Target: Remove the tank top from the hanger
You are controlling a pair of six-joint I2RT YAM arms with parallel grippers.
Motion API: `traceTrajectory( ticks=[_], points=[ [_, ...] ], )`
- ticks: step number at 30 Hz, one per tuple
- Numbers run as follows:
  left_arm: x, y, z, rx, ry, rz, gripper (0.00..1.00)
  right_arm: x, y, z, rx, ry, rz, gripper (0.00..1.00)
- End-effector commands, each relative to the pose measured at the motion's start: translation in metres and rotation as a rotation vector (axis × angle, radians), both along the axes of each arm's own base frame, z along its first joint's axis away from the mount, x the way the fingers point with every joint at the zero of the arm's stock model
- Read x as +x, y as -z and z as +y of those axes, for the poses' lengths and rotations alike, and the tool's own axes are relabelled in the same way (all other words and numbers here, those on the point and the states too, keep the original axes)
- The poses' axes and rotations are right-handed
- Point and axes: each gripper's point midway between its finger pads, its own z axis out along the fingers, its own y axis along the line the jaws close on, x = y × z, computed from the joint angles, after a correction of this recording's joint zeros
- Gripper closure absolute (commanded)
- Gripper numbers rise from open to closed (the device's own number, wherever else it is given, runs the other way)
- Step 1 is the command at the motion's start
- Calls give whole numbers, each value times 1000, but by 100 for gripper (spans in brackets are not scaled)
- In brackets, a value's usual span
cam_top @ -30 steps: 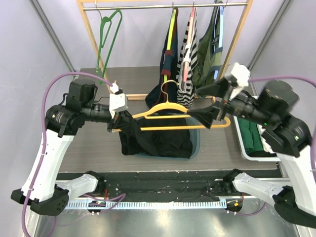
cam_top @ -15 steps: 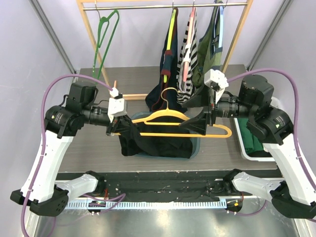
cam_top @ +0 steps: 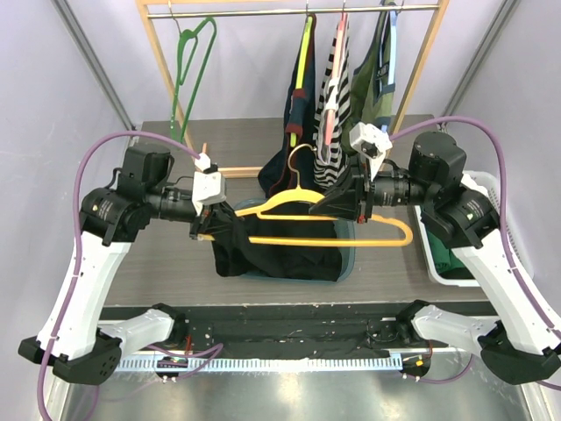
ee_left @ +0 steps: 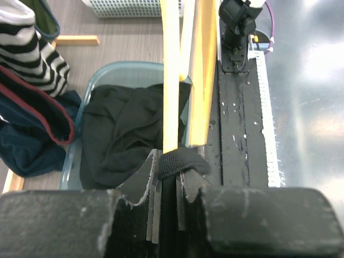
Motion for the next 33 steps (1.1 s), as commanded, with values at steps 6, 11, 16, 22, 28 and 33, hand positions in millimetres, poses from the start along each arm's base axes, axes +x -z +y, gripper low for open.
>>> traceTrajectory(
  ticks=[6,11,16,22,28,33],
  points=[
    [24,-28,-7,-86,-84,-130,1,10,-29,-23,79,204,-131,99],
    [43,-57,-8,-130,-144,-228,0,16,-33,-42,66,327,-190,99],
    [55,-74,-5,-157,-204,-291,0,12,-41,-69,36,450,-230,99],
    [63,-85,0,-186,-272,-335,0,18,-35,-88,17,561,-224,99],
    [81,-90,-3,-273,-415,-200,0,17,-36,-84,29,549,-196,99],
    [94,-98,-15,-340,-537,20,0,18,-43,-82,49,541,-212,99]
  ],
)
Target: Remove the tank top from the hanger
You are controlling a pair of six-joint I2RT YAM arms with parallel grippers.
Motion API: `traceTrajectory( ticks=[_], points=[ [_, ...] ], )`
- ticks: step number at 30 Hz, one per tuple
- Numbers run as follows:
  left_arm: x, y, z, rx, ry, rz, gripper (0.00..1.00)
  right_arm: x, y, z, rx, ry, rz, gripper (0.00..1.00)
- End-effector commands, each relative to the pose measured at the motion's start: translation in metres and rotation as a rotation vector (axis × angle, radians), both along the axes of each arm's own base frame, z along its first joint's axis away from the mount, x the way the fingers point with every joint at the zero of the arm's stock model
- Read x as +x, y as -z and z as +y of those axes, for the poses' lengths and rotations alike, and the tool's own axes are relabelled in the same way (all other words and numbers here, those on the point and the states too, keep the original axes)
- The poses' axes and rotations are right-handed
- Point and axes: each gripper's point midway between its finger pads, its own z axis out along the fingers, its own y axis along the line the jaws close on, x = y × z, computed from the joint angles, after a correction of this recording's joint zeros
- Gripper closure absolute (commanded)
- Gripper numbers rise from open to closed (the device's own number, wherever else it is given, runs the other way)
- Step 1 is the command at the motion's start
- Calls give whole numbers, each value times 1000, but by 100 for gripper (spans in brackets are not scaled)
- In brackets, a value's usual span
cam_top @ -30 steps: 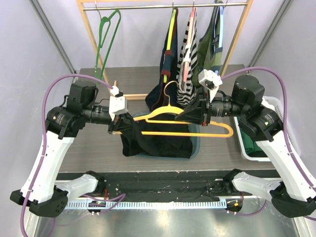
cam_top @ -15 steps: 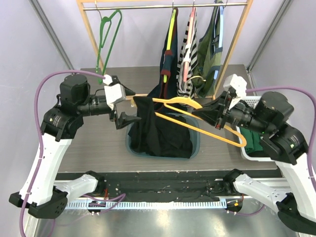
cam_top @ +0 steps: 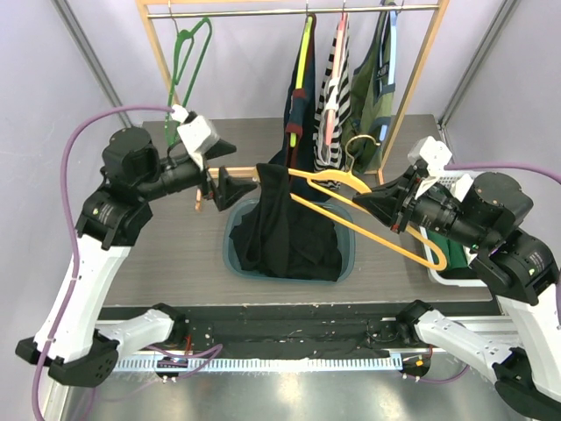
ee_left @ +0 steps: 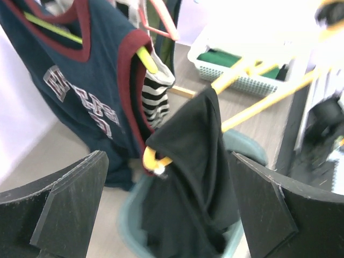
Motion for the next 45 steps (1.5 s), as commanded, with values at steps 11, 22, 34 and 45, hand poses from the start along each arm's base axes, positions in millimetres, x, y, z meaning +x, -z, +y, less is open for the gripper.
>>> traceTrajectory(
  ticks=[11,22,34,45],
  points=[
    [8,-58,-16,69,-42,211,0,13,-32,-6,86,84,-64,99],
    [-20,48,7,228,-47,352,47,30,-25,-2,69,124,-14,99],
    [21,59,9,-84,-398,542,58,34,-29,23,103,23,28,99],
    [52,63,-33,-113,-366,657,36,29,-18,29,104,-15,64,99]
  ],
)
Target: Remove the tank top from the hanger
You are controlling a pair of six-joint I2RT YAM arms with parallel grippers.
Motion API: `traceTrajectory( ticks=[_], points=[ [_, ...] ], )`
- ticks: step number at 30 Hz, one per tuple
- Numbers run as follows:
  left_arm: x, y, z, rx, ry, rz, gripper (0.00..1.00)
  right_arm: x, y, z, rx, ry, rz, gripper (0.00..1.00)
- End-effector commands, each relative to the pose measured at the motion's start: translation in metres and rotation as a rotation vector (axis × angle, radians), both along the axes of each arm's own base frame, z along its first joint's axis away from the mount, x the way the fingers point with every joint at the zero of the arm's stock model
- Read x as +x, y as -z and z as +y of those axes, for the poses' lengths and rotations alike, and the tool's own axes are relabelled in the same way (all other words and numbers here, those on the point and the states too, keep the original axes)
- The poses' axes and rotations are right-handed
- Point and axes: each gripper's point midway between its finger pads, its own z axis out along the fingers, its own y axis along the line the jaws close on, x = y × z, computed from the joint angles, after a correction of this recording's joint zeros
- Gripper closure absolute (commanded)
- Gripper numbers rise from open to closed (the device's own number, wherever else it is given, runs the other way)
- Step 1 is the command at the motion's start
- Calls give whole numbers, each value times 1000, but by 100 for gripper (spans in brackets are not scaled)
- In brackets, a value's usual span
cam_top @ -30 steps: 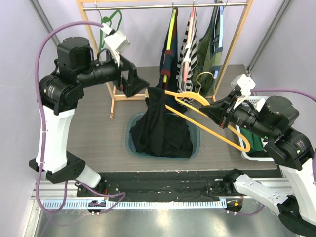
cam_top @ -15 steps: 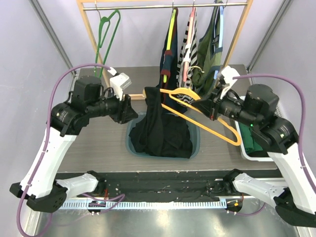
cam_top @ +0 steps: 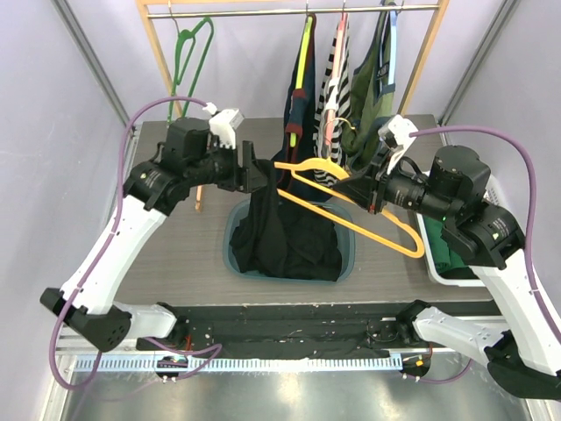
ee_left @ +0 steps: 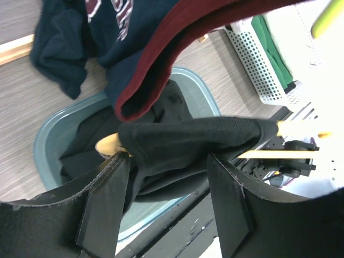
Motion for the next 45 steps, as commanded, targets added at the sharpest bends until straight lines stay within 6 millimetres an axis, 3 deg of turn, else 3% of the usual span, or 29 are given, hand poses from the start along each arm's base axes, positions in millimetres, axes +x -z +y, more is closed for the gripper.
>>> traceTrajectory(
  ticks=[1,5,7,15,17,21,25,28,32,35,38,39,41,45],
  points=[
    [6,-33,-19,-86,14,-60,36,-5,-29,2,79,-23,-78,99],
    [5,-35,-29,-96,51,-52,38,-4,-26,3,76,-23,-74,99],
    [3,-33,-33,-97,71,-47,45,-3,-25,4,76,-23,-75,99],
    [5,-29,-33,-73,84,-65,94,0,-20,3,66,-12,-73,99],
    [4,-31,-30,-61,84,-84,98,-1,-19,-1,60,0,-74,99],
    [0,-54,-21,-54,85,-164,100,-4,-12,-11,32,36,-76,99],
    [4,-97,-2,-62,40,-280,100,-11,-2,-25,2,81,-61,99],
    [13,-111,12,-31,-17,-345,100,-27,-2,-37,6,88,-61,99],
    [30,-106,20,16,-86,-353,100,-60,-13,-51,50,61,-76,99],
    [31,-99,9,-5,-46,-319,100,-86,-31,-69,89,66,-131,99],
    [8,-102,-22,-93,132,-275,100,-101,-49,-89,124,116,-194,99],
    [-6,-107,-33,-129,224,-267,100,-104,-53,-95,131,137,-213,99],
    [-12,-104,-42,-134,276,-257,100,-106,-61,-103,138,166,-237,99],
    [-27,-82,-57,-117,377,-207,100,-105,-79,-122,145,258,-280,99]
  ],
)
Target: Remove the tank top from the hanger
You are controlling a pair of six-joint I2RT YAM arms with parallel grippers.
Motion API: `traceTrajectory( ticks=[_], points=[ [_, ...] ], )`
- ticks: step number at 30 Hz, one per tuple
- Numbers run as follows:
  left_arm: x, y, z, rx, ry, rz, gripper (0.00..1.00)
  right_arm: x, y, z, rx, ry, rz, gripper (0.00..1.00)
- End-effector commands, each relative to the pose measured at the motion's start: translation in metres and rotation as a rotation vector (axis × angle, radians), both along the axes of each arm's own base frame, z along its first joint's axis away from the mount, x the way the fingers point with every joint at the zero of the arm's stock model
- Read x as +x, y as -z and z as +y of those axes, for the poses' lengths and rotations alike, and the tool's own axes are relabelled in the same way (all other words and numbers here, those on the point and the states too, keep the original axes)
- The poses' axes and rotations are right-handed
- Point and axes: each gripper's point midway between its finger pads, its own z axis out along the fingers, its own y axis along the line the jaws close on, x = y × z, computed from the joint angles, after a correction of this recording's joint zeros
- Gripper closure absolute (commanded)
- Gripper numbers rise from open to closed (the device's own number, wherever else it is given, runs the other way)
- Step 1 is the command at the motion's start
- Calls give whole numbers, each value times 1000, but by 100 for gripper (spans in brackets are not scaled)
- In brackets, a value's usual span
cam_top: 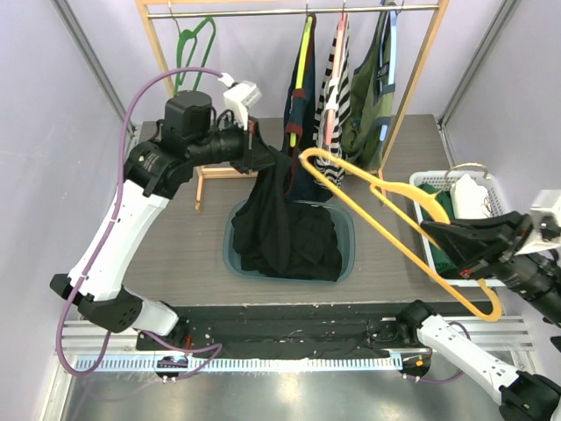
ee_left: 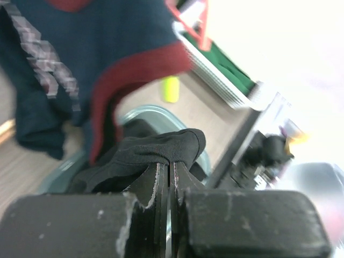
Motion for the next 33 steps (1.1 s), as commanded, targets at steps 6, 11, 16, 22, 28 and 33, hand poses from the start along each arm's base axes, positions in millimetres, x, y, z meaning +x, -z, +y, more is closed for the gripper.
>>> traceTrajectory(
  ticks=[6,11,16,22,28,33],
  points=[
    [-64,29,-45,20,330,65,100,21,-36,-41,92,258,-80,99],
    [-88,61,-44,77,401,123,68,37,-26,-47,85,337,-59,99],
    [-93,61,-36,131,438,50,0,47,-17,-26,40,269,-29,99],
    [-103,21,-13,186,496,-166,0,50,2,18,-46,68,33,99],
    [-119,-11,17,240,544,-362,0,42,40,61,-171,-186,128,99],
    [-73,-5,29,232,282,-315,0,30,49,84,-177,-356,147,99]
  ],
)
